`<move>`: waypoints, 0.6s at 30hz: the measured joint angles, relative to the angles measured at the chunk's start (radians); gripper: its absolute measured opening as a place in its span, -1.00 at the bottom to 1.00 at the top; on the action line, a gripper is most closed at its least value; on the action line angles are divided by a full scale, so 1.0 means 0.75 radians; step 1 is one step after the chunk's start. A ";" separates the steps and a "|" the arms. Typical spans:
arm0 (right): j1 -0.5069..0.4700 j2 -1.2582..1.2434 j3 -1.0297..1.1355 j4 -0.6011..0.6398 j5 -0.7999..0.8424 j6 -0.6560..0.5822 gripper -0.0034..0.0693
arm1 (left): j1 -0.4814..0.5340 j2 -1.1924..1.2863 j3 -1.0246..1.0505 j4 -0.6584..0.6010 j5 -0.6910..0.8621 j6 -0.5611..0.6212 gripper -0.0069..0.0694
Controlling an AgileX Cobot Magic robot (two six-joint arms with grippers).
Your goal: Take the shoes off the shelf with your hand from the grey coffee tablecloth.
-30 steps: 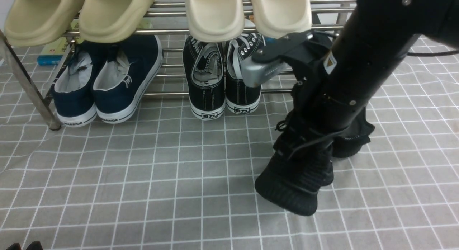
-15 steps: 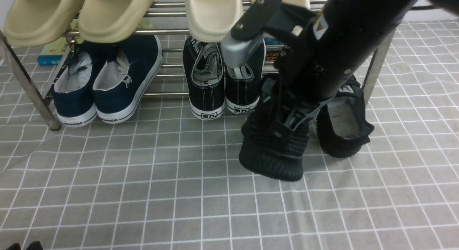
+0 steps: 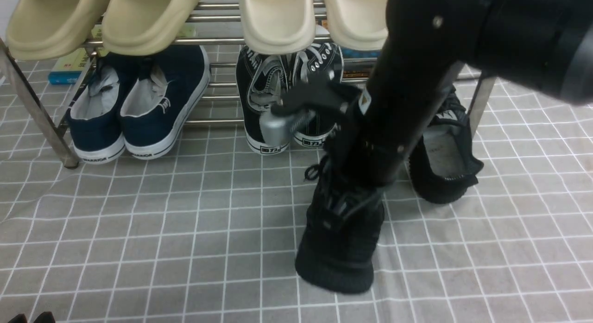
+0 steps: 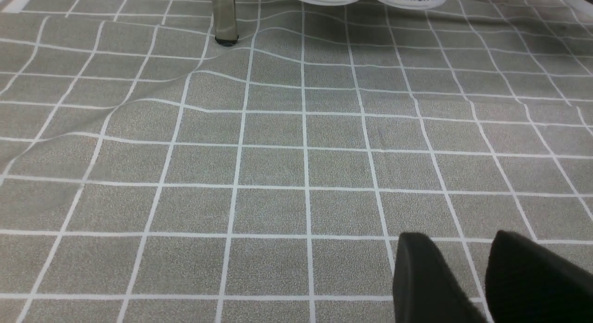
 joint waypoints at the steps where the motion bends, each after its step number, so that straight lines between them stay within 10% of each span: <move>1: 0.000 0.003 0.030 0.006 0.000 0.015 -0.78 | 0.000 0.000 0.000 0.000 0.000 0.000 -0.19; 18: -0.063 0.012 -0.028 -0.385 -0.026 0.458 0.43 | 0.000 0.000 0.000 0.000 0.000 0.000 -0.19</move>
